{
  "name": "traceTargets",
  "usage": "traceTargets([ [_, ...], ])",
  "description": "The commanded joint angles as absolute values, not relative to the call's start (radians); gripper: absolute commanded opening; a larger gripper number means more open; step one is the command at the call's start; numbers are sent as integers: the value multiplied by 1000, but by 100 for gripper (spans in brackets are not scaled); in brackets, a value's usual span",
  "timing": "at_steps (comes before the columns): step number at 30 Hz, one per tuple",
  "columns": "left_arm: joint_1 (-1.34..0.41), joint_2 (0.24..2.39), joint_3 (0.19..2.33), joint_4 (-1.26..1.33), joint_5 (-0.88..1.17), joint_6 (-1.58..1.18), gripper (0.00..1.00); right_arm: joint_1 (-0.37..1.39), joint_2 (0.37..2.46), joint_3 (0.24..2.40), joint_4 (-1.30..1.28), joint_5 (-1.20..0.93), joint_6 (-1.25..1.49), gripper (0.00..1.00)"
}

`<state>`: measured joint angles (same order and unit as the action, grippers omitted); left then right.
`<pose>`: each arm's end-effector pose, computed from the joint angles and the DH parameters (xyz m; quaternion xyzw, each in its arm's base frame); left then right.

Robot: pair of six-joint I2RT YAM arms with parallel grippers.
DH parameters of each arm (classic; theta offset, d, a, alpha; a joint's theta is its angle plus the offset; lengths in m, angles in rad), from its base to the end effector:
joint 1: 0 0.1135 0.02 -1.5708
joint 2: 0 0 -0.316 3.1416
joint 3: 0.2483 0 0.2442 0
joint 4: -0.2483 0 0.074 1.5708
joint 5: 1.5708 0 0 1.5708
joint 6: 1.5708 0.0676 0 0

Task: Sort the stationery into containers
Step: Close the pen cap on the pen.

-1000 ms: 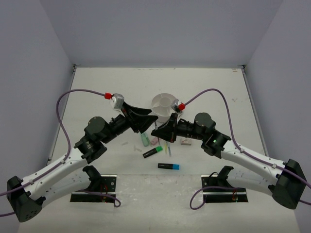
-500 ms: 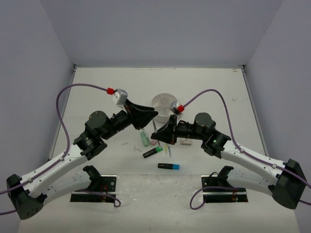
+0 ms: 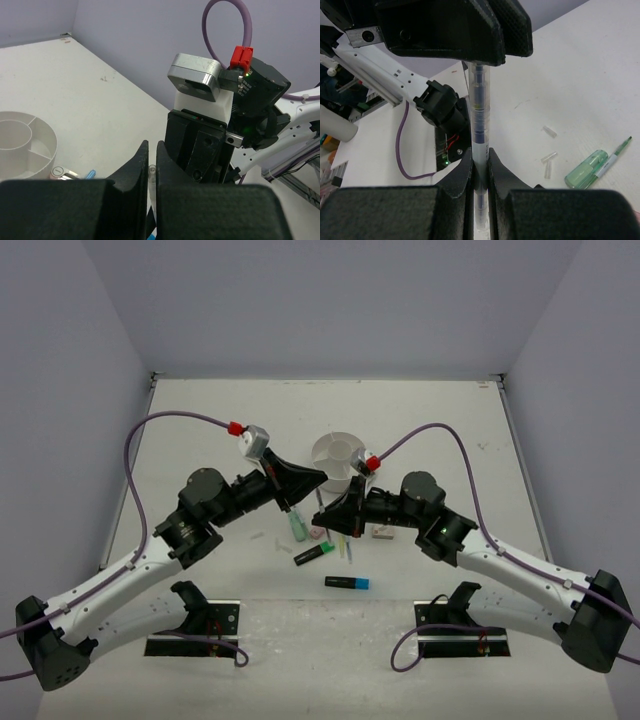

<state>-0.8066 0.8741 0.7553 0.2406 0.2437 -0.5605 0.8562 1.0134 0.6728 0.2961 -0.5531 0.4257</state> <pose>0.1252 -0.1542 0.4044 0.1711 0.6417 -0.5319 0.5254 0.1222 0.1950 0.3533 -0.3329 0.6389 0.5558 0.4150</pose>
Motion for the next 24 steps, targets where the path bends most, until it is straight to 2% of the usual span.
traceTargets([
  [1,-808,891,740,264,270,-572,0,856,987,744,330,-518,408,0],
  [8,-807,910,689,246,195,-632,0,823,993,850,339,-378,403,0],
  [19,-821,940,562,391,241,-725,0,661,1241,1233,296,-540,452,0],
  [24,-836,942,555,371,233,-715,0,660,1318,1265,298,-544,457,0],
])
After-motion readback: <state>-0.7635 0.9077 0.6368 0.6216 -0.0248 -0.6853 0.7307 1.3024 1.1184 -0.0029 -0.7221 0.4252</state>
